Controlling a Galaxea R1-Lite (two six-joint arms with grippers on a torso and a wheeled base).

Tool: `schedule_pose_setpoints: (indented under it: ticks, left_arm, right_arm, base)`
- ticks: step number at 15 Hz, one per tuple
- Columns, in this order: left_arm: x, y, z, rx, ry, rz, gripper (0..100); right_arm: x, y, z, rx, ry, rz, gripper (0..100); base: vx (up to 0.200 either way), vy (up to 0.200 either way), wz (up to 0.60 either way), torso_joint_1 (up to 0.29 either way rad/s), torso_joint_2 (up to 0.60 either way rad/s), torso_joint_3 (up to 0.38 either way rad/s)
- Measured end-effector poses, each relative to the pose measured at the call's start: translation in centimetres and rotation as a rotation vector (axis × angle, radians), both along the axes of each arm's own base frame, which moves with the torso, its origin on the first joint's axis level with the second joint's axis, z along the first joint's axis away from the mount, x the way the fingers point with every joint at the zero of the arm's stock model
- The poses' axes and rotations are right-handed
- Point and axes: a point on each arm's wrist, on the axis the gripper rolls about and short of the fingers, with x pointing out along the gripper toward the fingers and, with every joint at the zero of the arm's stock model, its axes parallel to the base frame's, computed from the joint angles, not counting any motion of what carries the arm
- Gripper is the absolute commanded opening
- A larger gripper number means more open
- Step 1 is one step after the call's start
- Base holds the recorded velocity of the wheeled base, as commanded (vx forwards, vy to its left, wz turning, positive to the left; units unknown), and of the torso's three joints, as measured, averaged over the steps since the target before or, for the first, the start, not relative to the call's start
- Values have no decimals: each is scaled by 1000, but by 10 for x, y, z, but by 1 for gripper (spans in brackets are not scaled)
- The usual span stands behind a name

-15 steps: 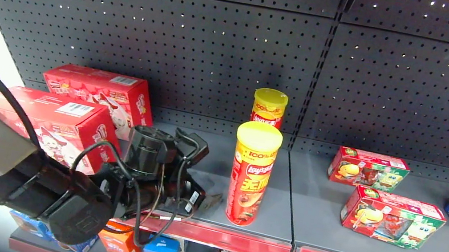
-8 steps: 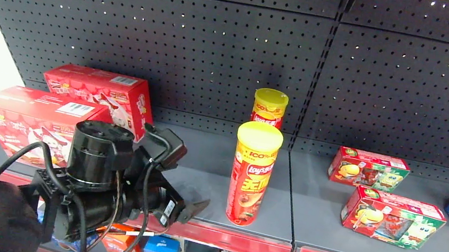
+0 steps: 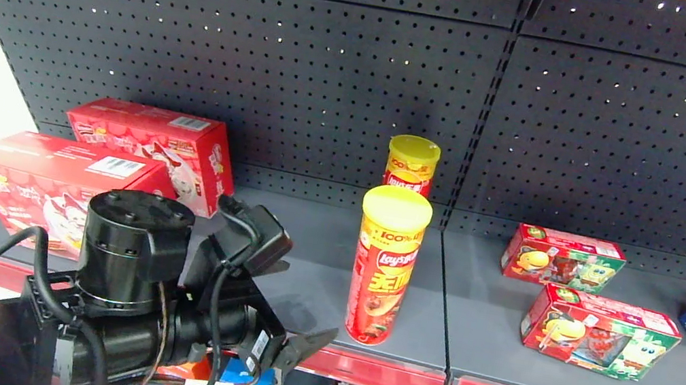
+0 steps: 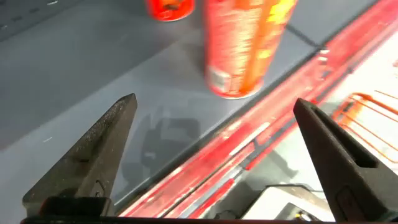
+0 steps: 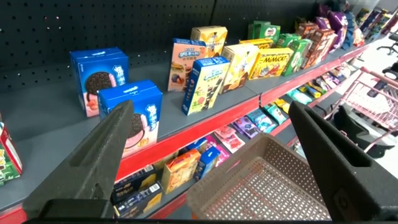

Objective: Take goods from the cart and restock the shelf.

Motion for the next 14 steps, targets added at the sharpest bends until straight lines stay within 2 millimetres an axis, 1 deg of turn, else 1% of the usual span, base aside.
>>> schedule_pose_setpoints:
  ticks: [3, 9, 14]
  left_arm:
    - [7, -8, -2, -1, 4, -18, 100]
    - [32, -23, -8, 1, 6, -8, 100]
    - [43, -25, -20, 23, 29, 6, 100]
  right_arm:
    - [-1, 0, -2, -1, 2, 0, 100]
    - [-2, -1, -7, -1, 4, -2, 100]
    - [-1, 0, -8, -2, 8, -3, 100]
  base:
    - [0, 0, 0, 0, 0, 0]
    - [0, 0, 0, 0, 0, 0]
    - [0, 0, 0, 0, 0, 0]
